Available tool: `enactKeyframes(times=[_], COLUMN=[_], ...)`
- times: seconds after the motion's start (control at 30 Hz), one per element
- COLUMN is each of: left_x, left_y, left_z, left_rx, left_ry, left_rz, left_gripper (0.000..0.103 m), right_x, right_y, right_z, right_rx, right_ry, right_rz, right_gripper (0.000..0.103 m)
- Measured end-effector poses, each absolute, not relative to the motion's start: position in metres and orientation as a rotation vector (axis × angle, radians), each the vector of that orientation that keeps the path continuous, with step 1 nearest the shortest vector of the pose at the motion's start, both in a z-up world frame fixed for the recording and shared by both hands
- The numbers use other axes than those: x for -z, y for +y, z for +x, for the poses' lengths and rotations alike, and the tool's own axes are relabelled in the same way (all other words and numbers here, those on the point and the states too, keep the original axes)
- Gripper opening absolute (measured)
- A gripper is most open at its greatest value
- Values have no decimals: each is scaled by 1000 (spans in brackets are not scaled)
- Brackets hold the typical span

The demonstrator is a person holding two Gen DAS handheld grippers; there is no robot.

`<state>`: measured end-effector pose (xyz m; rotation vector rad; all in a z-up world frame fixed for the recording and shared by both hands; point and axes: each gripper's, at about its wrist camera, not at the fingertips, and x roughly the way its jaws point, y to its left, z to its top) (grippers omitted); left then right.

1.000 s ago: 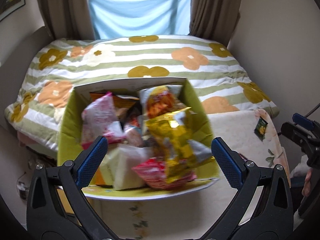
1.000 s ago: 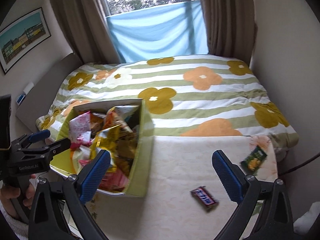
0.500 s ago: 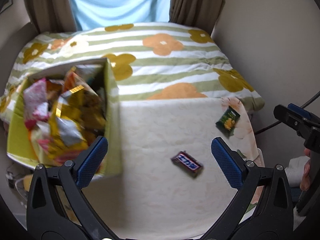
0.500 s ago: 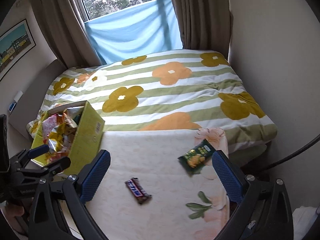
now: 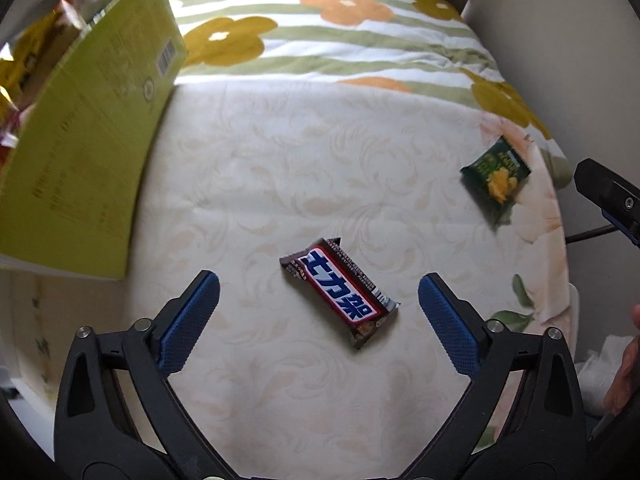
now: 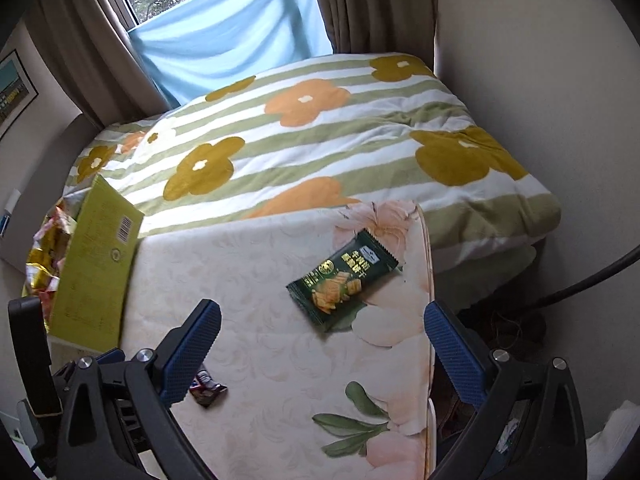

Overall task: Organize snacks
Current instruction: 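Move both tools back toward the chocolate bar and green cracker packet, then grasp the chocolate bar with the left tool while the right tool grasps the green cracker packet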

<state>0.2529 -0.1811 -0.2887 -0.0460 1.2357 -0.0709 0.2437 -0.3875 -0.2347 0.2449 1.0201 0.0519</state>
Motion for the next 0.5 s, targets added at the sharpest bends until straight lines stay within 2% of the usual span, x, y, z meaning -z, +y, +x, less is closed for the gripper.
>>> enactKeyframes(times=[0.2, 0.5], left_x=[313, 321], left_y=[-184, -189], left_z=[254, 254], left_rx=[56, 74], left_ry=[1241, 1239], left_rz=[-72, -37], left_gripper=[89, 89], right_x=[270, 305], right_y=[-385, -374], right_z=[258, 292], right_rx=[-27, -17], right_ry=[1056, 1101], right_rz=[289, 331], right_gripper=[101, 100])
